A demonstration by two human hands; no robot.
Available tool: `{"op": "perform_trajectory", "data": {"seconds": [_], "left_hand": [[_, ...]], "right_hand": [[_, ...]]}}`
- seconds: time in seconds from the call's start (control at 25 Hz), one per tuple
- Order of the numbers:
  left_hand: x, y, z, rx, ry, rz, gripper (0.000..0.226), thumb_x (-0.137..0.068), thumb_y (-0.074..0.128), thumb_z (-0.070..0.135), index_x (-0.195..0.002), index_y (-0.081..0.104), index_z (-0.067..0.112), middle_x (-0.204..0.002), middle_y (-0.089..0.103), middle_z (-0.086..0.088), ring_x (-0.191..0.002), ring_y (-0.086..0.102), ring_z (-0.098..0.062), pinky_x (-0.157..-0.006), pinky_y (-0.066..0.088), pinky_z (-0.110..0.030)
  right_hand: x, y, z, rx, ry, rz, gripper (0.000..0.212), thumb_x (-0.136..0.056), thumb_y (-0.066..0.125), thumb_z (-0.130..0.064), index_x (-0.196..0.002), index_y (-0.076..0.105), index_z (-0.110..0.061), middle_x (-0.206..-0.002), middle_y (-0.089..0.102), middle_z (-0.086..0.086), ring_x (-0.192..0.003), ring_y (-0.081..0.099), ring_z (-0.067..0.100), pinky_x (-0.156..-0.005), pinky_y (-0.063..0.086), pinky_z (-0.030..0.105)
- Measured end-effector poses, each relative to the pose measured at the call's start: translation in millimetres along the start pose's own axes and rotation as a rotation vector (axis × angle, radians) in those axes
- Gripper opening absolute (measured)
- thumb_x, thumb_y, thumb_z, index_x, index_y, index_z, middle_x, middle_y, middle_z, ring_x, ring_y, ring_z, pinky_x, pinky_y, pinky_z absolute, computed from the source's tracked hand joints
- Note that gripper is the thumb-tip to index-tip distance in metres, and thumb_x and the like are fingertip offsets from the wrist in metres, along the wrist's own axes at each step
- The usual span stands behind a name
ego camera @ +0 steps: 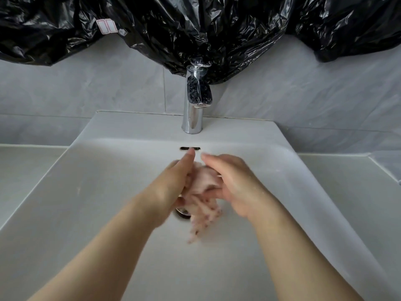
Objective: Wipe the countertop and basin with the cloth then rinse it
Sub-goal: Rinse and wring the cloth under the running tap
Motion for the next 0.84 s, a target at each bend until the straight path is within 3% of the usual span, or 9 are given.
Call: {"op": "perform_trajectory", "data": {"seconds": [0.08, 0.16, 0.24, 0.32, 0.4, 0.48, 0.56, 0.68, 0.84], "left_hand": [[-2, 4, -4, 0.227, -0.014, -0.123, 0.05, -0.095, 0.037, 0.049, -0.112, 0.062, 0.01, -0.101, 0.07, -0.013, -0.088, 0.067, -0.021, -0.086, 0.046, -0.037], [-7, -6, -3, 0.414, 0.053, -0.03, 0.031, -0.097, 0.043, 0.024, -0.112, 0.058, 0.001, -0.091, 0.07, -0.017, -0.075, 0.067, -0.022, -0.07, 0.053, -0.031], [-7, -9, 0, 0.594, 0.087, -0.002, 0.024, -0.097, 0.039, 0.009, -0.109, 0.058, 0.001, -0.084, 0.069, -0.014, -0.068, 0.067, -0.02, -0.061, 0.057, -0.028], [-6, -5, 3, 0.755, 0.103, -0.083, 0.027, -0.097, 0.035, 0.007, -0.113, 0.057, 0.002, -0.089, 0.069, -0.015, -0.071, 0.068, -0.021, -0.063, 0.057, -0.03], [-6, -1, 4, 0.816, 0.104, -0.105, 0.028, -0.096, 0.035, 0.007, -0.115, 0.056, 0.004, -0.091, 0.068, -0.015, -0.073, 0.068, -0.022, -0.065, 0.057, -0.032], [-13, -1, 1, 0.587, 0.094, 0.024, 0.025, -0.095, 0.039, 0.006, -0.113, 0.057, 0.003, -0.087, 0.066, -0.014, -0.07, 0.063, -0.022, -0.062, 0.053, -0.03], [-22, -3, 2, 0.238, 0.067, 0.265, 0.017, -0.092, 0.045, 0.003, -0.104, 0.058, 0.004, -0.079, 0.062, -0.01, -0.063, 0.057, -0.02, -0.054, 0.047, -0.025], [-36, 4, 18, 0.052, 0.12, 0.349, 0.014, -0.087, 0.052, 0.003, -0.089, 0.056, 0.016, -0.082, 0.061, -0.007, -0.063, 0.057, -0.02, -0.055, 0.044, -0.027], [-60, 29, 54, -0.159, 0.288, 0.36, 0.019, -0.085, 0.055, 0.007, -0.078, 0.054, 0.025, -0.08, 0.06, 0.004, -0.066, 0.055, -0.015, -0.052, 0.042, -0.019]], "right_hand": [[3, 8, -4, -0.067, -0.005, -0.075, 0.043, -0.09, 0.047, -0.05, -0.087, 0.065, -0.011, -0.077, 0.071, 0.006, -0.07, 0.068, 0.023, -0.064, 0.055, 0.034], [-6, -9, -5, 0.089, -0.125, 0.22, 0.038, -0.09, 0.045, -0.051, -0.088, 0.065, -0.02, -0.077, 0.072, -0.004, -0.069, 0.067, 0.02, -0.06, 0.05, 0.03], [-14, -28, 1, 0.238, -0.137, 0.396, 0.024, -0.087, 0.051, -0.047, -0.089, 0.061, -0.025, -0.084, 0.066, -0.012, -0.083, 0.063, 0.019, -0.076, 0.05, 0.034], [-18, -25, 14, 0.083, 0.079, 0.153, 0.026, -0.086, 0.052, -0.049, -0.091, 0.063, -0.026, -0.088, 0.064, -0.007, -0.088, 0.061, 0.021, -0.087, 0.047, 0.038], [-17, -15, 20, -0.222, 0.234, -0.073, 0.026, -0.084, 0.051, -0.041, -0.084, 0.067, -0.021, -0.083, 0.066, 0.002, -0.081, 0.06, 0.024, -0.081, 0.046, 0.038], [-20, -20, 17, -0.466, 0.16, -0.056, 0.022, -0.081, 0.044, -0.019, -0.076, 0.064, -0.012, -0.08, 0.063, 0.011, -0.077, 0.056, 0.028, -0.073, 0.042, 0.038], [-24, -34, 13, -0.546, 0.041, 0.126, 0.023, -0.078, 0.038, -0.003, -0.067, 0.056, -0.012, -0.069, 0.058, 0.009, -0.066, 0.052, 0.027, -0.066, 0.041, 0.035], [-25, -58, 8, -0.251, -0.07, 0.421, 0.027, -0.081, 0.046, 0.001, -0.1, 0.05, -0.018, -0.087, 0.057, 0.004, -0.069, 0.056, 0.022, -0.063, 0.047, 0.034], [-40, -88, -37, 0.045, -0.285, 0.599, 0.045, -0.079, 0.052, 0.0, -0.112, 0.045, -0.03, -0.095, 0.053, -0.008, -0.078, 0.055, 0.013, -0.073, 0.048, 0.018]]}}
Point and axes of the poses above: each hand's wrist, its own x-axis away from the middle knuckle, its own y-axis out of the palm, z = x × y, the point moved 3 cm from there along -x, towards the middle knuckle
